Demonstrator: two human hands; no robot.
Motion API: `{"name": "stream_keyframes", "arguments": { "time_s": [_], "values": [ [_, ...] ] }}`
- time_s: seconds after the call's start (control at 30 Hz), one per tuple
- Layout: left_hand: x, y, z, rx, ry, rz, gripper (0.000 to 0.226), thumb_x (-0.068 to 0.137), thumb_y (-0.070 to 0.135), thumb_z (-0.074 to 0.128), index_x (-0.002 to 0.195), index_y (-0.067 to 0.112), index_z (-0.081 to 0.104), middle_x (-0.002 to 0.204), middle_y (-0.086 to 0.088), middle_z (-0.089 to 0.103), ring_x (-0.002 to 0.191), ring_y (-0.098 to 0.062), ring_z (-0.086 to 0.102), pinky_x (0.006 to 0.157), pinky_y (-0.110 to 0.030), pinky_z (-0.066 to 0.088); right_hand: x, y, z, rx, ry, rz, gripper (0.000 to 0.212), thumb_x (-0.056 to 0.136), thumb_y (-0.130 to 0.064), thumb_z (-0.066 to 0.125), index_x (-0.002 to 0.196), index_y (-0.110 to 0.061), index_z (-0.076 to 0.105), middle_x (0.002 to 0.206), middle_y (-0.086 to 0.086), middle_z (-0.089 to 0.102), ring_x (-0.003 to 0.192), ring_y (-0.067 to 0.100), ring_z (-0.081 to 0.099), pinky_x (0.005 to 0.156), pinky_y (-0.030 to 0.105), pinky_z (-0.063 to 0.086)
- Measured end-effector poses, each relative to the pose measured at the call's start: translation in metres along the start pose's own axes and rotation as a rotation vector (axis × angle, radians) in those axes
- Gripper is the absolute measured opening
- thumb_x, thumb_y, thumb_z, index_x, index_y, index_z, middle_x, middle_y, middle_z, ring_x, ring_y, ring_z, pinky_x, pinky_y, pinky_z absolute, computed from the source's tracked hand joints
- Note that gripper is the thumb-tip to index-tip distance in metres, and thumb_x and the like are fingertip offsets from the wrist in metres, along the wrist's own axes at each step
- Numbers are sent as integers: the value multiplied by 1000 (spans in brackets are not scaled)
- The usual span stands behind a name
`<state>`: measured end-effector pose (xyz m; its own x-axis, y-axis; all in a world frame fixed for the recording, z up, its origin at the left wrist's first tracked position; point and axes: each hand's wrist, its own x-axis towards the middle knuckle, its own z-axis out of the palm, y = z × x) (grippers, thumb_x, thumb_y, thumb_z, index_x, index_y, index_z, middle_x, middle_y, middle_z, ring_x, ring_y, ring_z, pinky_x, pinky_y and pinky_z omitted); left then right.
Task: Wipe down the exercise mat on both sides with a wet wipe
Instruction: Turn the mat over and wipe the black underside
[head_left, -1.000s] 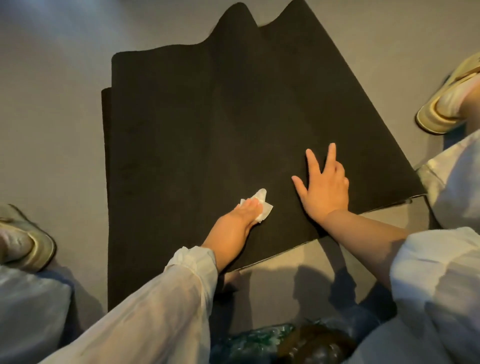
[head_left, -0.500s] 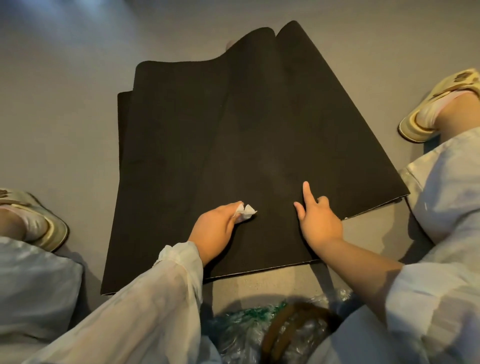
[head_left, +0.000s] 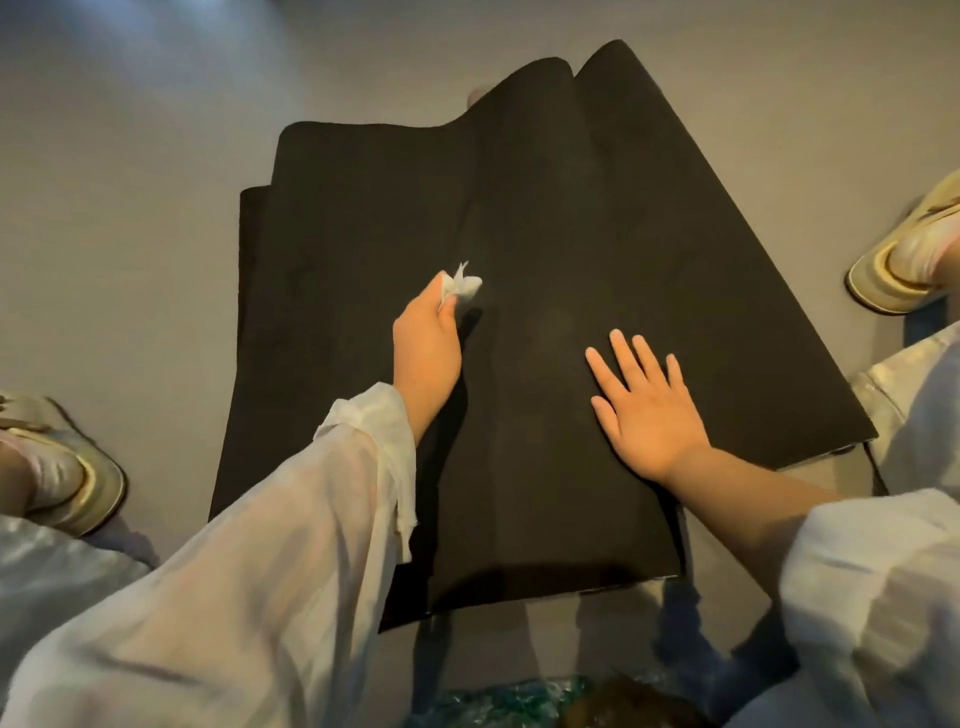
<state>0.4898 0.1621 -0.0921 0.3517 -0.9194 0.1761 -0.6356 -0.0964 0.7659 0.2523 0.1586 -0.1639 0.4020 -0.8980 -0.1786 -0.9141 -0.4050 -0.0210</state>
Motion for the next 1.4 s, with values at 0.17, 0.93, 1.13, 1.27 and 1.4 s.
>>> {"name": "stream_keyframes", "arguments": {
  "time_s": [0.17, 0.93, 1.13, 1.27, 1.4],
  "values": [
    [42, -5, 22, 93, -8, -39, 37, 101, 11, 35, 135, 2, 43, 135, -16, 49, 128, -28, 43, 98, -16, 26, 5, -4, 13, -32, 4, 20, 59, 94, -47, 9, 150, -30, -2, 159, 4, -3, 145, 28, -6, 116, 47, 2],
    [-70, -24, 43, -314, -650, -42, 55, 88, 46, 62, 136, 30, 42, 139, 28, 33, 113, 21, 40, 95, -12, 39, 11, 1, 18, -8, 6, -3, 62, 91, -48, 9, 150, -30, 5, 159, 4, 3, 146, 27, -1, 115, 49, 5],
    [-123, -30, 28, -57, -750, 51, 44, 99, 19, 46, 140, 30, 34, 146, 15, 21, 139, 0, 12, 106, -4, 6, 7, -6, 9, -72, -36, 8, 57, 98, -44, 12, 149, -28, -7, 159, 5, -10, 145, 28, -9, 115, 48, -5],
    [-143, -31, 19, 132, -830, 224, 45, 100, 6, 37, 144, 17, 30, 153, 2, 14, 144, -16, 8, 112, -11, -4, -2, -6, -8, -83, -50, -25, 57, 100, -43, 16, 150, -25, -4, 159, 6, -7, 146, 29, -3, 115, 48, -2],
    [-152, -23, 12, 245, -919, 303, 49, 100, 1, 35, 146, 15, 24, 156, -3, 10, 144, -13, 3, 104, -3, -11, -19, -9, -27, -97, -38, -128, 56, 100, -36, 26, 151, -24, 5, 159, 5, 2, 146, 27, 4, 116, 47, 0]
  ]
}}
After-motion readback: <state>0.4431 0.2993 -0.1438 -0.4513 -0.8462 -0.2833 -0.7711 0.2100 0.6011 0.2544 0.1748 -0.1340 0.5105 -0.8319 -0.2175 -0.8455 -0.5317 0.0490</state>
